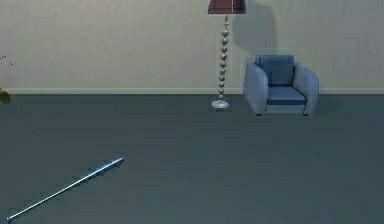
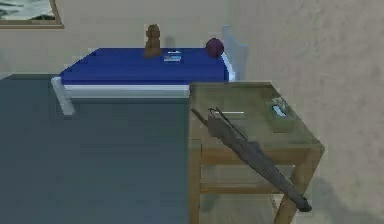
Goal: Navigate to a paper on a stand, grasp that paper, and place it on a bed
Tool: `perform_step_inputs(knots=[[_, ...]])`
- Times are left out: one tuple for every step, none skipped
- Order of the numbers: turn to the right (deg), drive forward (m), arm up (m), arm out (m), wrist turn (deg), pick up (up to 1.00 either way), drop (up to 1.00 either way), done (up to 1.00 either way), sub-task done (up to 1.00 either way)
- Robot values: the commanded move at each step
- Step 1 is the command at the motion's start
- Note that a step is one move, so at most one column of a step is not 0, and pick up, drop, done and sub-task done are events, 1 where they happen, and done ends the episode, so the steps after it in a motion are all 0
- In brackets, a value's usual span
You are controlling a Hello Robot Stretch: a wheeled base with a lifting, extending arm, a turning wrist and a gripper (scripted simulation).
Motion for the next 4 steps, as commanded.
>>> perform_step_inputs(knots=[[45.0, 0.0, 0.0, 0.0, 0.0, 0.0, 0.0, 0.0, 0.0], [9.0, 0.0, 0.0, 0.0, 0.0, 0.0, 0.0, 0.0, 0.0], [0.0, 0.35, 0.0, 0.0, 0.0, 0.0, 0.0, 0.0, 0.0], [45.0, 0.0, 0.0, 0.0, 0.0, 0.0, 0.0, 0.0, 0.0]])
